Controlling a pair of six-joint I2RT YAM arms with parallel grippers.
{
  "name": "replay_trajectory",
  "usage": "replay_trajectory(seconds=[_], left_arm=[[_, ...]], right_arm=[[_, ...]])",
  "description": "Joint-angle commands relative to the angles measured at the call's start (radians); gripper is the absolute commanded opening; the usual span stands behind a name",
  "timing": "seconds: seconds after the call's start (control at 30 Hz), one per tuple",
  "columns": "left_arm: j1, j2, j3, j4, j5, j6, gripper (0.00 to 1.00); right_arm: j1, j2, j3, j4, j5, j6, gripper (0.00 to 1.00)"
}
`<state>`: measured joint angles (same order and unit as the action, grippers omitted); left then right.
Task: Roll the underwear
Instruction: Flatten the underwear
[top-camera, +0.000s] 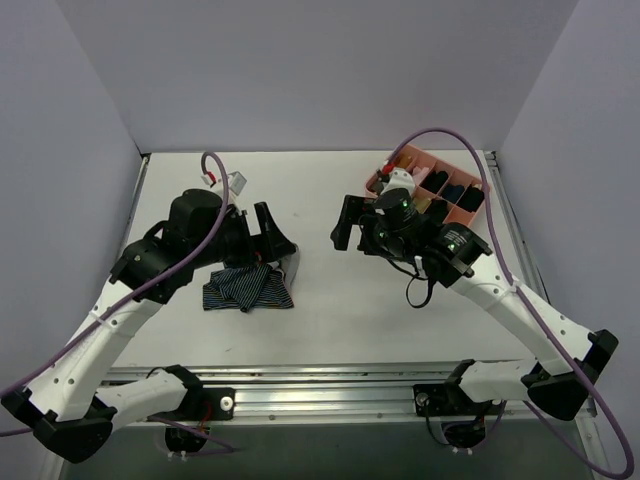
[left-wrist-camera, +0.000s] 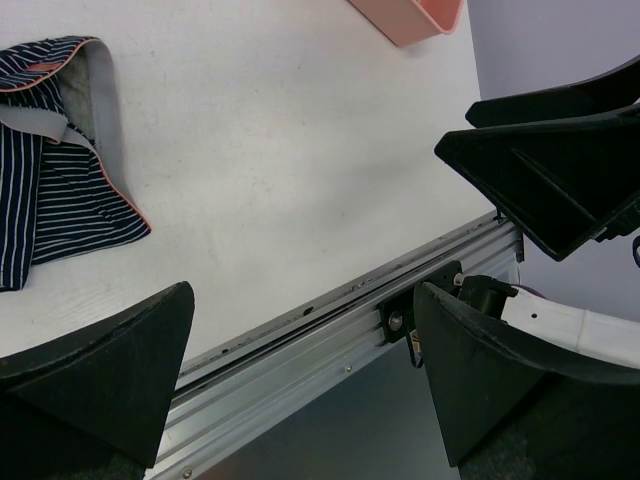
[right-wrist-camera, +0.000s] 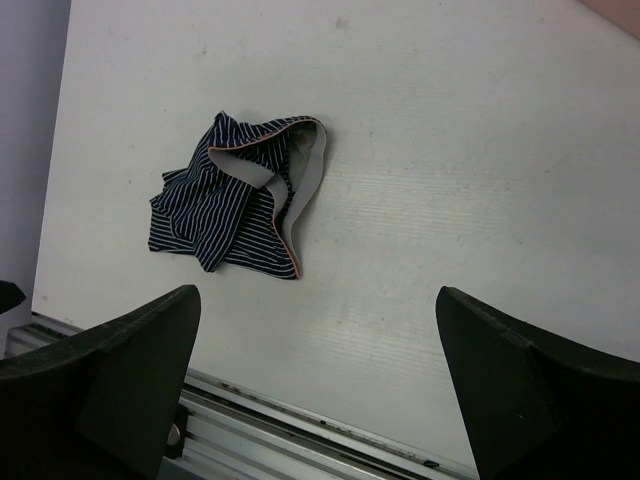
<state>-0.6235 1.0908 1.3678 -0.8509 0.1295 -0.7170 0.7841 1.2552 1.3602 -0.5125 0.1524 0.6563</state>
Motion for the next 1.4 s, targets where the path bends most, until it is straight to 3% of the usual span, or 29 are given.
replay_trajectory(seconds=[0.0, 0.33, 0.57, 0.93, 1.07, 1.17, 1.37], left_arm=[[0.005, -0.020, 0.048, 0.046, -0.019, 0.031, 1.00], [0.028, 0.084, 0.125, -0.014, -0.008, 0.079, 1.00], [0.030, 0.086, 0.129, 0.012, 0.058, 0.079, 1.00], [0.042, 0.070, 0.080, 0.010, 0.004, 0.060, 1.00], [0.175, 0.181, 0.028, -0.020, -0.036, 0.068, 1.00], [0.289, 0.289, -0.042, -0.019, 0.024, 0.062, 0.89], [0.327, 0.337, -0.122, -0.057, -0.022, 0.077, 0.82]], right_arm=[[-0.003, -0.020, 0.030, 0.017, 0.019, 0.005, 1.00], [-0.003, 0.036, 0.016, 0.032, -0.007, 0.020, 1.00], [0.000, 0.015, 0.043, 0.032, 0.025, 0.002, 1.00], [-0.006, -0.002, -0.025, 0.049, 0.044, 0.000, 1.00], [-0.008, 0.094, -0.078, 0.147, 0.024, -0.060, 0.99], [-0.006, 0.275, -0.084, 0.242, -0.100, -0.093, 0.93], [0.072, 0.516, -0.049, 0.353, -0.183, -0.081, 0.82]])
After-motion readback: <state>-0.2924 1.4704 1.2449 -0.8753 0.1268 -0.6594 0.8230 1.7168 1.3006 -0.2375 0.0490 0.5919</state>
